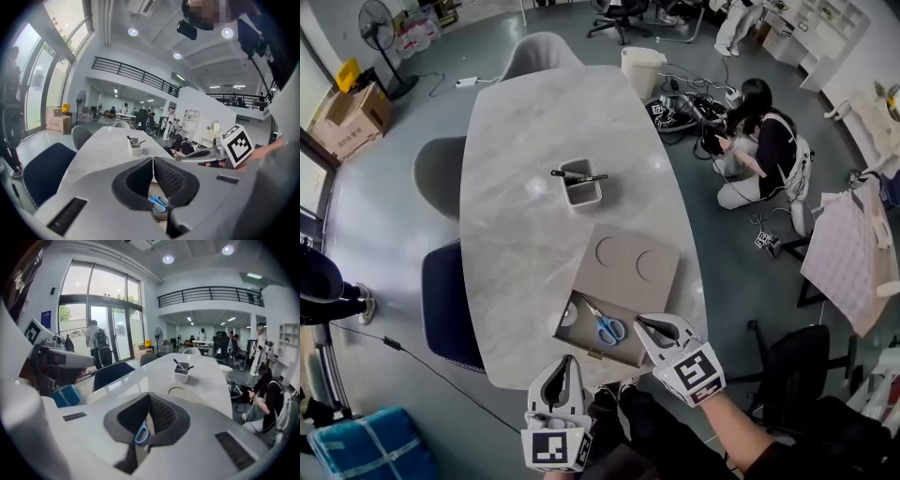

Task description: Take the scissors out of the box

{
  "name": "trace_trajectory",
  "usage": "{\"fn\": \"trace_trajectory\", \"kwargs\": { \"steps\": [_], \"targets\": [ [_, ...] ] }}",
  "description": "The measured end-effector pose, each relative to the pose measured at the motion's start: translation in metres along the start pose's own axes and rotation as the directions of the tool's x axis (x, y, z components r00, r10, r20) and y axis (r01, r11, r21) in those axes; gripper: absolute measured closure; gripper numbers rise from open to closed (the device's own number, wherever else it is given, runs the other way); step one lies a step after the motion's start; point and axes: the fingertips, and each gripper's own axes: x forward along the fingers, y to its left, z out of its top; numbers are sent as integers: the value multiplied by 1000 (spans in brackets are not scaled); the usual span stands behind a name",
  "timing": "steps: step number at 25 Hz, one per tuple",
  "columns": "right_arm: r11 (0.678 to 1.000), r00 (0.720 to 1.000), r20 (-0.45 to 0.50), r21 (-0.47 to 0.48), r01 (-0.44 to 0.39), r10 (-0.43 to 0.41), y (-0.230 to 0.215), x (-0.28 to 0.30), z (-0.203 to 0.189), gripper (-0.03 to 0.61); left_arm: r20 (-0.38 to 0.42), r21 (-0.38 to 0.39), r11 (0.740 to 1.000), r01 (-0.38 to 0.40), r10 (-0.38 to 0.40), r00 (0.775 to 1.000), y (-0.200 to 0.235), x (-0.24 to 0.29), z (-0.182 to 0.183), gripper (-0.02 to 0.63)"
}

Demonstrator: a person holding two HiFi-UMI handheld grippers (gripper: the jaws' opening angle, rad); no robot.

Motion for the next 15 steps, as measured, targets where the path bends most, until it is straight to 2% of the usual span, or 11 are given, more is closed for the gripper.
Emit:
{"fn": "trace_trajectory", "kwargs": {
  "steps": [8,12,15],
  "targets": [
    [993,978,-178,-16,-113,109,29,51,-65,576,-83,-66,998,11,-17,996,8,15,-56,597],
    [991,962,-252,-65,-121,102,37,72,-87,557,-98,-89,996,12,-21,995,16,21,-77,597],
    [983,937,-340,-125,-135,86,38,85,-105,527,-91,-90,996,9,-17,996,22,27,-88,597]
  ]
}}
